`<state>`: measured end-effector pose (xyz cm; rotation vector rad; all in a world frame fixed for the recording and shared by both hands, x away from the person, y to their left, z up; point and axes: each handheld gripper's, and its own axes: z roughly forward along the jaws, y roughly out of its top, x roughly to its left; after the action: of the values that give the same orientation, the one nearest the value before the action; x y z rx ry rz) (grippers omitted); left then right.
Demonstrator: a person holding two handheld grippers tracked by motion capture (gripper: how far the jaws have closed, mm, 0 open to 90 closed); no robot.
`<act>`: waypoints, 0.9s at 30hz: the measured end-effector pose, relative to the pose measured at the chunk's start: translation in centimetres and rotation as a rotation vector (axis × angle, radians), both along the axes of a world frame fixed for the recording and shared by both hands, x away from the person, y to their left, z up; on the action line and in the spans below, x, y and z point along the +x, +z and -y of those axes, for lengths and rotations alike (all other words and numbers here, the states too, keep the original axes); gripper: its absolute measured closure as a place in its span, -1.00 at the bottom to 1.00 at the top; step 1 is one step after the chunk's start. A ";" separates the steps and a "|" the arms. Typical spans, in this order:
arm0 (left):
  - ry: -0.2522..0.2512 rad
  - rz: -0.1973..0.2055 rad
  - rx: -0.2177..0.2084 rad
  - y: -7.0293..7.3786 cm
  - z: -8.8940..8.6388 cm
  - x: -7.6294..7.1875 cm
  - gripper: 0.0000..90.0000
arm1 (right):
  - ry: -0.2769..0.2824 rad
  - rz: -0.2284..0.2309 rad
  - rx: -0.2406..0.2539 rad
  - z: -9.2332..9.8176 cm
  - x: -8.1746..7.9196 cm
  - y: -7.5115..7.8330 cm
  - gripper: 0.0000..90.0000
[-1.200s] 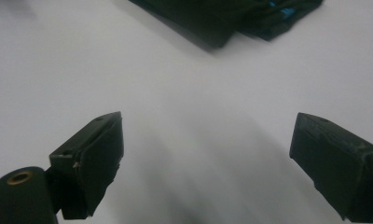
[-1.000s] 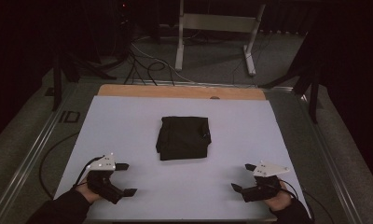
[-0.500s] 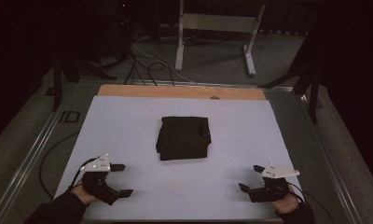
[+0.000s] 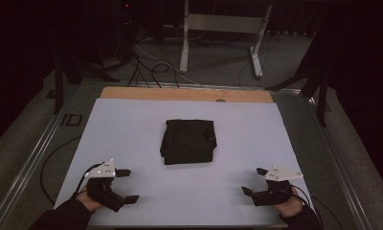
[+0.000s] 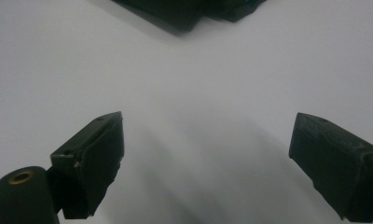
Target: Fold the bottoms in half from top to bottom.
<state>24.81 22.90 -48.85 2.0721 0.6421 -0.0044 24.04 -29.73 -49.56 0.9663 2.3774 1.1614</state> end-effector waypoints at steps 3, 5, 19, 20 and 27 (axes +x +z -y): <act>0.000 -0.002 -0.004 0.1 0.1 0.0 -1.00 | -0.008 -0.004 0.006 -0.1 0.1 0.0 -0.77; -0.001 -0.001 -0.006 0.1 0.2 0.0 -1.00 | -0.005 -0.003 0.005 -0.1 0.1 0.0 -0.77; 0.010 0.000 -0.030 0.1 0.0 0.0 -1.00 | -0.008 0.012 0.004 -0.1 0.0 -0.1 -0.77; 0.011 0.001 -0.031 0.1 0.0 0.0 -1.00 | -0.009 0.012 0.009 -0.1 0.0 -0.1 -0.77; 0.016 0.000 -0.029 0.1 0.0 0.0 -1.00 | -0.008 0.007 -0.001 0.0 0.1 -0.2 -0.77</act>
<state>24.85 22.88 -48.78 2.0387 0.6554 -0.0042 24.18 -29.70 -49.76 0.9691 2.3657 1.1590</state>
